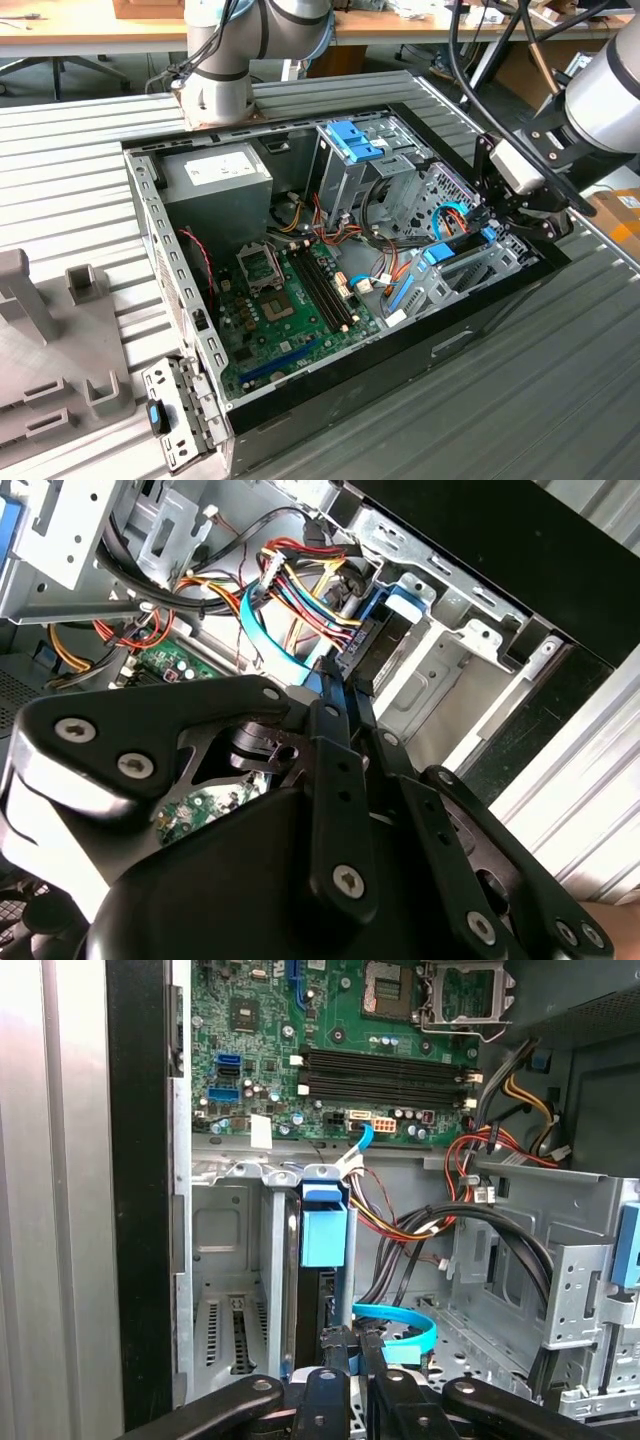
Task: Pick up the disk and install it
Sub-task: 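Insert the second disk wire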
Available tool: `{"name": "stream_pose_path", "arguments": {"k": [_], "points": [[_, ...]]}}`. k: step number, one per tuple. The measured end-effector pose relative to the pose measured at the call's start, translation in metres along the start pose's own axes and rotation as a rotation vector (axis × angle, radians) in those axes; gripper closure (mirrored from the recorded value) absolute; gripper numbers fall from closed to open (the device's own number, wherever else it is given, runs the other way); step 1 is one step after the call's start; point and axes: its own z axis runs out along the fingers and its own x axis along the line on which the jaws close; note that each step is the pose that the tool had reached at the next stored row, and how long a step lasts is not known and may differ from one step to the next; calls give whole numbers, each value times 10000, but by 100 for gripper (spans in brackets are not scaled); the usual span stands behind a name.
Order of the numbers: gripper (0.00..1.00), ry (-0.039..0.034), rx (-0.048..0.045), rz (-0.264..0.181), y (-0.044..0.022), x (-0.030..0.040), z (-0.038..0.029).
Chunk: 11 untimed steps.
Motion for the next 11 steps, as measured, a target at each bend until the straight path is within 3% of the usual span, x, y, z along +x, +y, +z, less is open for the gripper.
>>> {"name": "stream_pose_path", "arguments": {"k": [3, 6, 11], "points": [[84, 3, 5, 20, -1, 0, 1], [84, 1, 20, 15, 9, 20, 78], [84, 0, 27, 14, 23, 26, 84]]}}
